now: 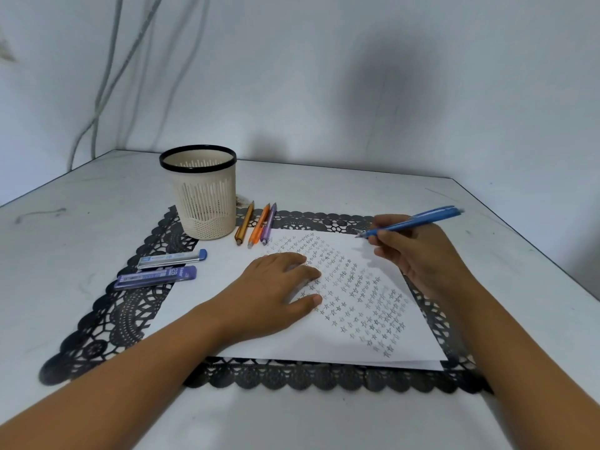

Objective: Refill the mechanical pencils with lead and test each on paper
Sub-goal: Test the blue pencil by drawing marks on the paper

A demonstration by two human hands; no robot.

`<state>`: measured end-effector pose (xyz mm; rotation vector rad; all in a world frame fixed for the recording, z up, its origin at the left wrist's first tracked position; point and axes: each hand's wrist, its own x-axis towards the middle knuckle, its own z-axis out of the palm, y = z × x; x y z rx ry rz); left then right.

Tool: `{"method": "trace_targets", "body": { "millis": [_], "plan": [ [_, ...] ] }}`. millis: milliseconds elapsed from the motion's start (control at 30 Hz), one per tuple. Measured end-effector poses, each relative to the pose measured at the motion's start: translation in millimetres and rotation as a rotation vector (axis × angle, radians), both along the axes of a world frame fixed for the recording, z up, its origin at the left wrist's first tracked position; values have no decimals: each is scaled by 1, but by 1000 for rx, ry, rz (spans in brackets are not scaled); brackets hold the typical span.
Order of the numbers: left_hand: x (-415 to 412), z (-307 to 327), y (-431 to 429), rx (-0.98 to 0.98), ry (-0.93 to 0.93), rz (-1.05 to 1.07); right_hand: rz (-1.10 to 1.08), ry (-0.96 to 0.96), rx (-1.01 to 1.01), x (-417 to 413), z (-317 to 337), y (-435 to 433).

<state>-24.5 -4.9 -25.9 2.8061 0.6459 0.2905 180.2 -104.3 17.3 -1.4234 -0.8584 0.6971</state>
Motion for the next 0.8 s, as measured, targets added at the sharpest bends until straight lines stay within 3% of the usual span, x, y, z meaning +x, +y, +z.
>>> {"method": "trace_targets", "body": {
  "millis": [267,467,800],
  "plan": [
    [-1,0,-1,10,-9,5,-23,-103,-35,3,3,-1],
    [0,1,-1,-5,1,4,42,-359,-162,10,8,-10],
    [0,0,-1,-11,5,-1,-36,-285,-81,18,-20,-26]
  ]
}}
